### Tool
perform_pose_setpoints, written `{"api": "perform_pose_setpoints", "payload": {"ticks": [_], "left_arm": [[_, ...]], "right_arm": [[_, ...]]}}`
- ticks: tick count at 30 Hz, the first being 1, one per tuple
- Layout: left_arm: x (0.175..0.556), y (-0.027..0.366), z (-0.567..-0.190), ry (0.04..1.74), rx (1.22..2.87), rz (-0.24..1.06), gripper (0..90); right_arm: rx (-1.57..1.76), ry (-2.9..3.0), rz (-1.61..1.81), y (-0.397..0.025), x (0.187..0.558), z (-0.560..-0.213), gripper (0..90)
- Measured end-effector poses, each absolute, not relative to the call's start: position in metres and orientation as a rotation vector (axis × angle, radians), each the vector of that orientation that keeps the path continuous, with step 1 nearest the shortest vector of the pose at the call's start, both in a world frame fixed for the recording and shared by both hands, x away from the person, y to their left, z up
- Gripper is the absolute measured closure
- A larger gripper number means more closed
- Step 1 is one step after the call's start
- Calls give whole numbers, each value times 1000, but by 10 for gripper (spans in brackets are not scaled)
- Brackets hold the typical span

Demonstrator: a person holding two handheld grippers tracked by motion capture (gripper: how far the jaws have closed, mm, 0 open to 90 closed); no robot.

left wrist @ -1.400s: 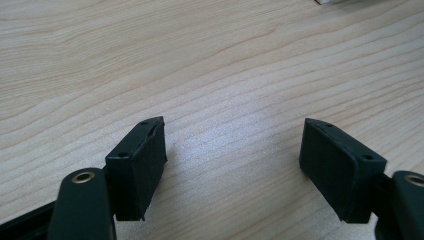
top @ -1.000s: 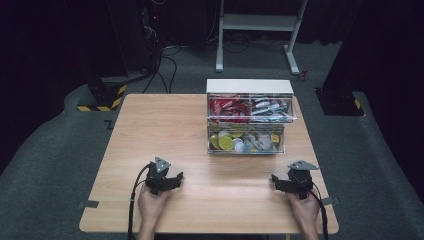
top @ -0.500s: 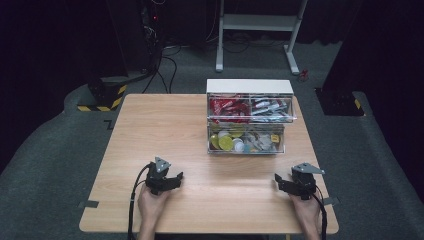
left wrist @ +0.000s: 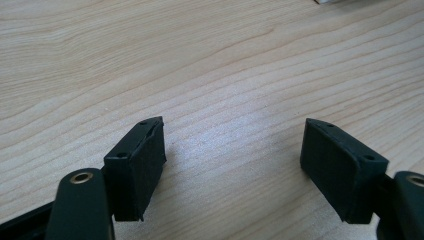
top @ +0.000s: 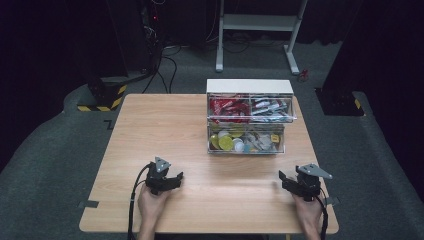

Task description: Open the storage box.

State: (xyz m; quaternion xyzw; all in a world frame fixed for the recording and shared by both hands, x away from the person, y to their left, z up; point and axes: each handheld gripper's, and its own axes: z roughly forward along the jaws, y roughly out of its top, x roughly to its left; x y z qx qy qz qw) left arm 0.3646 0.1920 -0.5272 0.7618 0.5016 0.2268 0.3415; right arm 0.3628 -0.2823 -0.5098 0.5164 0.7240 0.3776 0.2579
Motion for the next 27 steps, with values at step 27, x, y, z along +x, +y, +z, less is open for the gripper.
{"api": "perform_pose_setpoints", "payload": {"ticks": [27], "left_arm": [[365, 192, -527, 1302, 1983, 591, 262]], "right_arm": [[1362, 1996, 1137, -288, 374, -474, 265]]}}
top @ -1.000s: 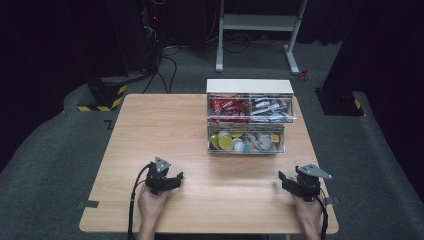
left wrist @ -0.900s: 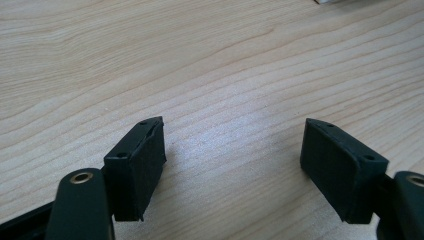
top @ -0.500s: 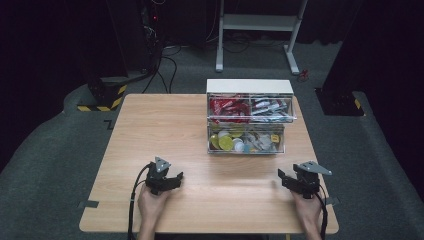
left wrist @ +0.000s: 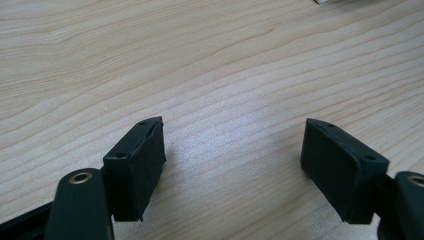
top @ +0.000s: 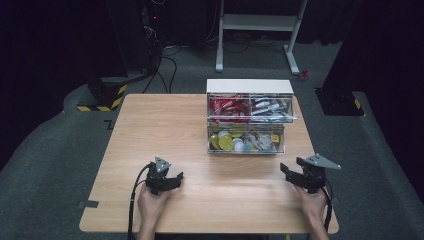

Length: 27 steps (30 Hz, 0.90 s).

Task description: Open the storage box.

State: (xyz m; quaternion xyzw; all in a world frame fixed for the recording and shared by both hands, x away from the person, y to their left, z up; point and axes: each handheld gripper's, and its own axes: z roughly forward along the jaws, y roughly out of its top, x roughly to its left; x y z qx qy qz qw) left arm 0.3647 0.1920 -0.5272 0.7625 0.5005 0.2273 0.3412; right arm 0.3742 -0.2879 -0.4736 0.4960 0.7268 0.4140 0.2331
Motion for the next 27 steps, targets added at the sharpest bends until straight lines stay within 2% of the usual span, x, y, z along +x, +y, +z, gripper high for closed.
{"api": "perform_pose_setpoints", "payload": {"ticks": [12, 19, 27], "left_arm": [[365, 192, -527, 1302, 1984, 590, 262], [365, 192, -527, 1302, 1983, 591, 262], [365, 192, -527, 1302, 1983, 591, 262]], "right_arm": [[1315, 1998, 1150, -289, 382, -450, 272], [1276, 1937, 1159, -287, 379, -442, 337], [1257, 1937, 1184, -284, 383, -431, 349]]}}
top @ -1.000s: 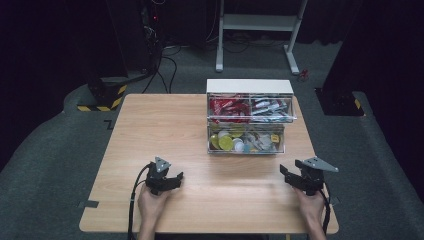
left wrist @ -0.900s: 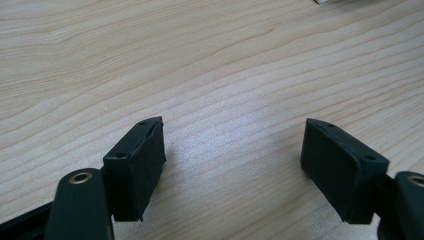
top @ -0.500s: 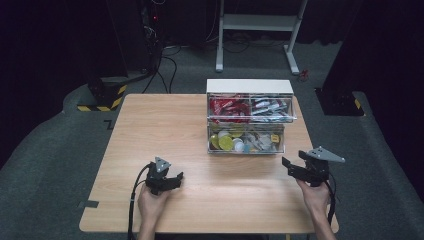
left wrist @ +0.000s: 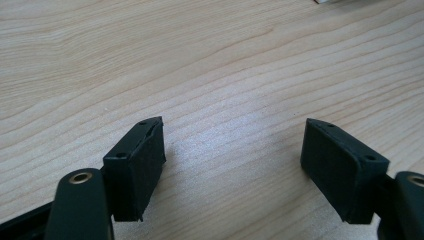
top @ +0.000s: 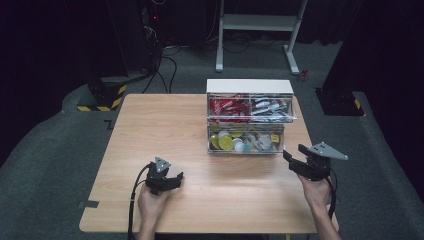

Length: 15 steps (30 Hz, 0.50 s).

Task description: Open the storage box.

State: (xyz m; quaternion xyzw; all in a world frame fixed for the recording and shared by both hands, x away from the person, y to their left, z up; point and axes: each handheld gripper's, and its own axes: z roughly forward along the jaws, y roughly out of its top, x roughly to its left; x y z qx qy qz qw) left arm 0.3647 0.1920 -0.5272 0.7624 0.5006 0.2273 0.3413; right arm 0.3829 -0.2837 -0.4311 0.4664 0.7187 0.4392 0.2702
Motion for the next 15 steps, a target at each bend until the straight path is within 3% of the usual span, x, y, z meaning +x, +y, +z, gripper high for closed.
{"api": "perform_pose_setpoints", "payload": {"ticks": [15], "left_arm": [[365, 192, -527, 1302, 1983, 589, 262]], "right_arm": [[1196, 1930, 1200, -277, 391, -404, 370]]}}
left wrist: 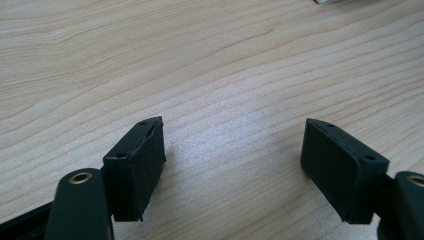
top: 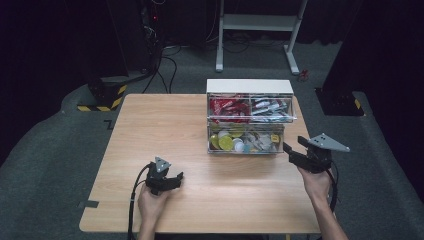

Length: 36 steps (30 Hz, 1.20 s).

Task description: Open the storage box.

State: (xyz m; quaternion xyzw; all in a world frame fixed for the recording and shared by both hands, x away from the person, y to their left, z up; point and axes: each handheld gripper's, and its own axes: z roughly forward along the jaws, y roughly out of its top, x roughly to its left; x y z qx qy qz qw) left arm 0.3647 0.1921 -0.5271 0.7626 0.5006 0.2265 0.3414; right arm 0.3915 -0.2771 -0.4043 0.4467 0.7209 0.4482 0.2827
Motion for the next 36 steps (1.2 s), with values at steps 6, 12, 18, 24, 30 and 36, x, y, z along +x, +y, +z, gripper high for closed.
{"api": "perform_pose_setpoints", "payload": {"ticks": [6, 12, 18, 24, 30, 36], "left_arm": [[365, 192, -527, 1302, 1983, 588, 261], [365, 192, -527, 1301, 1983, 591, 261], [365, 192, -527, 1302, 1983, 591, 261], [365, 192, -527, 1302, 1983, 591, 261], [365, 192, -527, 1302, 1983, 591, 260], [365, 192, -527, 1301, 1984, 589, 259]], "right_arm": [[1186, 1931, 1203, -273, 396, -394, 373], [1173, 1927, 1208, -269, 405, -384, 380], [1160, 1922, 1196, -265, 410, -378, 379], [1147, 1909, 1192, -261, 415, -368, 374], [1126, 1912, 1176, -255, 418, -361, 373], [1131, 1916, 1154, -252, 425, -357, 375]]}}
